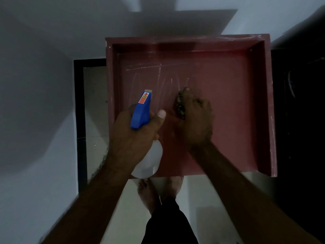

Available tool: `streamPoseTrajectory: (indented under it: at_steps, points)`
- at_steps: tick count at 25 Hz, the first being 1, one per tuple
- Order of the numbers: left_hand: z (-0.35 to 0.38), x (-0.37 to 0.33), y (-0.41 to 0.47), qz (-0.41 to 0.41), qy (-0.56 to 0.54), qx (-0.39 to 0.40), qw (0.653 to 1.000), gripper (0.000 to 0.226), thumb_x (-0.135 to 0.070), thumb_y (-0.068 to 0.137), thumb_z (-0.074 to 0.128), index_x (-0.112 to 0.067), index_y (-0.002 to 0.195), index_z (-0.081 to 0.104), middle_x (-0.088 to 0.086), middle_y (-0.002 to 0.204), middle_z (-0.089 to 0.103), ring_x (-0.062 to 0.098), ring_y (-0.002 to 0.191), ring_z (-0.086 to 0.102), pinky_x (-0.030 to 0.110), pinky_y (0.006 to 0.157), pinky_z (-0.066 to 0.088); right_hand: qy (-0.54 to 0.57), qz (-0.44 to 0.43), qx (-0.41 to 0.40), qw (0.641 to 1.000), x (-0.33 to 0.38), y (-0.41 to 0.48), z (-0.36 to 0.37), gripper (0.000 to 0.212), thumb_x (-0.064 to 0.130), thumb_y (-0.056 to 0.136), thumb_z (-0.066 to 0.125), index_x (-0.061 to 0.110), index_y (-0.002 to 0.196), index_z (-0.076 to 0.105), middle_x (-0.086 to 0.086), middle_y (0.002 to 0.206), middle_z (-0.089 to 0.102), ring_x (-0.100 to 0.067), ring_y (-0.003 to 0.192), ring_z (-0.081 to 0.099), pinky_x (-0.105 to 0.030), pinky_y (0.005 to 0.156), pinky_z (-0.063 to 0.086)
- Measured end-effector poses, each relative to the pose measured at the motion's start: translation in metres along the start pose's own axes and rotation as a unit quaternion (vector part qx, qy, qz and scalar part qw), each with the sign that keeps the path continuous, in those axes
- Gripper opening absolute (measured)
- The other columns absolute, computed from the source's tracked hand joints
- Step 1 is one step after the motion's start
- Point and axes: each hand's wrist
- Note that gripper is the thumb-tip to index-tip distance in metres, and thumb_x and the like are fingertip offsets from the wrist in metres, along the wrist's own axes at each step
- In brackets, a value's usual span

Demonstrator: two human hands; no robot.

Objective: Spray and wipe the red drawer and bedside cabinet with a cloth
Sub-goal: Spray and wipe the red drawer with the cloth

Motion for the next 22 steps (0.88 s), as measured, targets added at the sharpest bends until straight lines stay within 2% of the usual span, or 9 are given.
streamPoseTrajectory:
  at_steps: [4, 6, 9, 11, 14, 16, 18, 20, 22]
  points:
    - [0.001, -0.003, 0.001, -0.001, -0.005, 0.007, 1.000, 0.031, -0.042, 0.088, 0.071, -0.013, 0.084, 0.062, 0.009, 0.069, 0.071, 0.006, 0.060, 0.068, 0.003, 0.056, 0.046, -0.025, -0.123, 0.033, 0.992, 0.005, -0.005, 0.007, 0.070, 0.012, 0.086, 0.073, 0.013, 0.152, 0.050, -0.009, 0.147, 0.060, -0.037, 0.124, 0.053, -0.050, 0.094, 0.046]
    - [0.000, -0.005, 0.002, 0.003, 0.002, 0.009, 1.000, 0.033, -0.044, 0.089, 0.071, -0.013, 0.082, 0.062, 0.008, 0.069, 0.071, 0.006, 0.060, 0.068, 0.003, 0.057, 0.045, -0.030, -0.088, 0.012, 0.996, -0.009, 0.004, -0.001, 0.075, 0.008, 0.079, 0.073, 0.013, 0.150, 0.051, -0.011, 0.138, 0.066, -0.038, 0.121, 0.054, -0.051, 0.094, 0.048]
    - [-0.001, -0.007, 0.005, 0.006, 0.014, 0.007, 1.000, 0.037, -0.044, 0.089, 0.071, -0.008, 0.083, 0.063, 0.010, 0.070, 0.071, 0.005, 0.059, 0.068, 0.002, 0.056, 0.045, -0.021, 0.018, -0.029, 0.999, -0.020, 0.018, -0.009, 0.077, 0.013, 0.076, 0.055, 0.010, 0.153, 0.049, -0.015, 0.130, 0.068, -0.042, 0.120, 0.053, -0.052, 0.095, 0.047]
    - [-0.001, -0.008, 0.007, 0.004, 0.011, 0.007, 1.000, 0.036, -0.042, 0.090, 0.071, -0.007, 0.085, 0.064, 0.011, 0.070, 0.070, 0.006, 0.058, 0.068, 0.003, 0.055, 0.046, -0.020, 0.009, -0.025, 0.999, -0.004, 0.016, -0.003, 0.071, 0.022, 0.083, 0.056, 0.009, 0.153, 0.048, -0.015, 0.136, 0.066, -0.043, 0.120, 0.053, -0.052, 0.095, 0.047]
    - [-0.001, -0.011, 0.010, 0.004, -0.005, 0.014, 1.000, 0.034, -0.039, 0.090, 0.072, -0.006, 0.087, 0.064, 0.013, 0.071, 0.070, 0.012, 0.061, 0.069, 0.006, 0.057, 0.049, -0.021, -0.085, 0.031, 0.996, 0.011, 0.009, 0.008, 0.073, 0.013, 0.085, 0.073, 0.011, 0.153, 0.047, -0.011, 0.150, 0.057, -0.041, 0.125, 0.053, -0.054, 0.097, 0.046]
    - [0.000, -0.013, 0.010, 0.002, -0.002, 0.012, 1.000, 0.036, -0.039, 0.090, 0.072, -0.004, 0.087, 0.065, 0.012, 0.070, 0.070, 0.010, 0.060, 0.069, 0.006, 0.057, 0.048, -0.033, -0.106, 0.029, 0.993, 0.002, 0.014, 0.004, 0.081, 0.010, 0.078, 0.077, 0.013, 0.153, 0.047, -0.010, 0.148, 0.059, -0.039, 0.125, 0.052, -0.052, 0.095, 0.045]
    - [0.000, -0.015, 0.010, 0.000, 0.000, 0.011, 1.000, 0.037, -0.039, 0.090, 0.072, -0.003, 0.087, 0.065, 0.011, 0.069, 0.070, 0.007, 0.059, 0.068, 0.003, 0.056, 0.046, -0.028, -0.044, -0.006, 0.999, -0.011, 0.022, -0.004, 0.087, 0.002, 0.070, 0.073, 0.014, 0.152, 0.049, -0.012, 0.136, 0.065, -0.040, 0.121, 0.053, -0.051, 0.092, 0.046]
    - [-0.001, -0.016, 0.011, 0.001, -0.008, 0.009, 1.000, 0.035, -0.040, 0.089, 0.073, -0.006, 0.086, 0.065, 0.010, 0.069, 0.071, 0.008, 0.059, 0.069, 0.003, 0.056, 0.046, -0.026, 0.031, -0.030, 0.999, -0.018, 0.030, -0.008, 0.087, 0.000, 0.070, 0.065, 0.015, 0.154, 0.048, -0.015, 0.132, 0.065, -0.041, 0.121, 0.051, -0.051, 0.095, 0.046]
    - [-0.001, -0.016, 0.012, 0.001, -0.013, 0.009, 1.000, 0.032, -0.039, 0.089, 0.073, -0.009, 0.087, 0.064, 0.010, 0.069, 0.071, 0.010, 0.060, 0.070, 0.004, 0.056, 0.046, -0.021, 0.030, -0.023, 0.999, -0.009, 0.031, -0.005, 0.084, 0.006, 0.073, 0.067, 0.013, 0.154, 0.047, -0.016, 0.134, 0.065, -0.042, 0.122, 0.051, -0.051, 0.097, 0.046]
Point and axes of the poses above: each hand's wrist, its own y-axis towards the middle knuckle, its own z-axis out of the palm, x = y × z
